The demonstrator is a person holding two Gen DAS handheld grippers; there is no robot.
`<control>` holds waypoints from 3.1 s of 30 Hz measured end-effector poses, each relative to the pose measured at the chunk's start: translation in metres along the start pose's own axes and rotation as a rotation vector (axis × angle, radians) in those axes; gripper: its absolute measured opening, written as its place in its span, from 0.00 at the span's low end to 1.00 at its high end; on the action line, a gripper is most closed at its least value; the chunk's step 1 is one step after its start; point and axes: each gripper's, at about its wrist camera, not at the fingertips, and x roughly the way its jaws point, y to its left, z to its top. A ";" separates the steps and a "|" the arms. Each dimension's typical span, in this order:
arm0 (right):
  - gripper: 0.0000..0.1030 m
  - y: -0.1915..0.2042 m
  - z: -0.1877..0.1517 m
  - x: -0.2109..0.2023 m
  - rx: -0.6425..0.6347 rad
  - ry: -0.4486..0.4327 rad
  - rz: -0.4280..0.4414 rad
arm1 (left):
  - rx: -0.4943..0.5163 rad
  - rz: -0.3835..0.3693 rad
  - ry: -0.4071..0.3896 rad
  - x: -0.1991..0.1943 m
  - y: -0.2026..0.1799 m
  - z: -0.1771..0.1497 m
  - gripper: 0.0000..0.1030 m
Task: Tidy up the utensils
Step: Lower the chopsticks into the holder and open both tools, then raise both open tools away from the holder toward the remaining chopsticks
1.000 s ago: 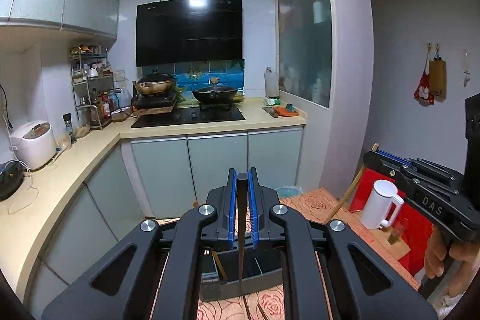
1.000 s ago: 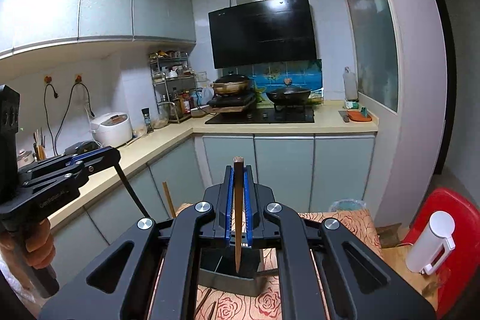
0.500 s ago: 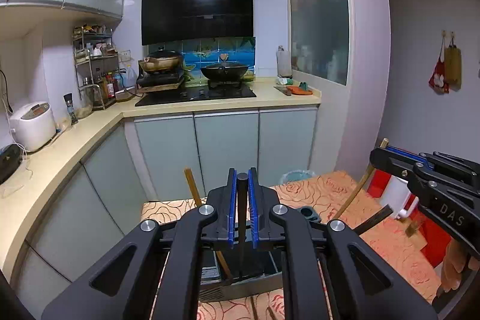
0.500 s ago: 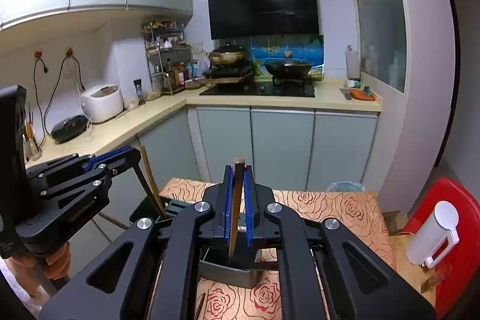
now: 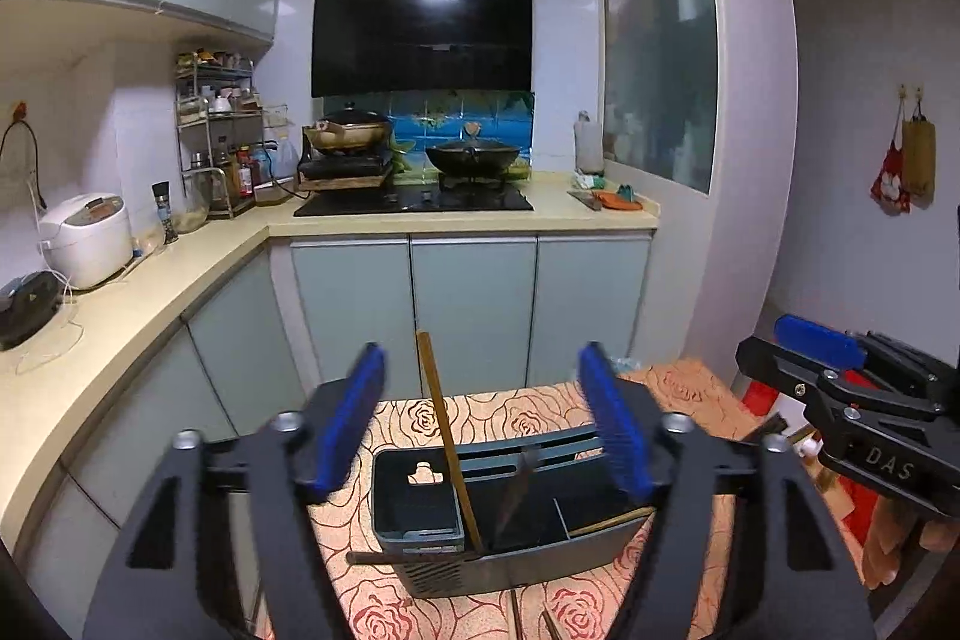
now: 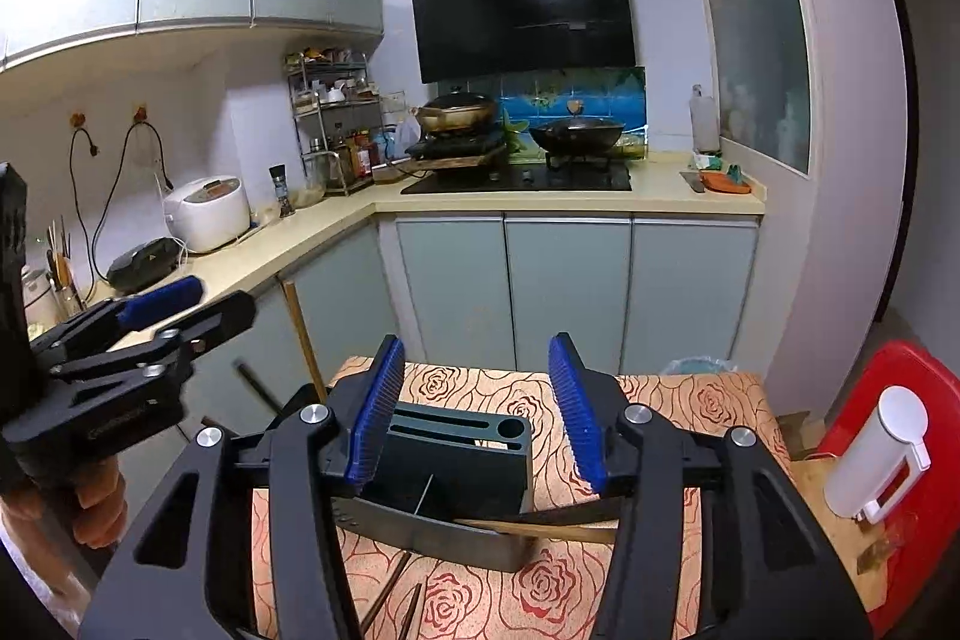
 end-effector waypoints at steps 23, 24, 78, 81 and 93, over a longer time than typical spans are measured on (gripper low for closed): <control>0.64 -0.006 -0.085 -0.060 0.022 -0.028 -0.054 | -0.009 0.105 0.037 -0.068 0.015 -0.119 0.84; 0.64 -0.005 -0.090 -0.061 0.019 -0.026 -0.056 | -0.006 0.109 0.049 -0.066 0.015 -0.124 0.84; 0.65 0.028 -0.284 -0.060 -0.089 0.247 -0.023 | -0.045 0.089 0.378 -0.065 0.038 -0.296 0.84; 0.65 0.029 -0.285 -0.059 -0.097 0.257 -0.016 | -0.023 0.059 0.380 -0.064 0.031 -0.297 0.84; 0.65 0.040 -0.286 -0.051 -0.134 0.292 0.026 | 0.076 -0.011 0.408 -0.051 0.008 -0.293 0.84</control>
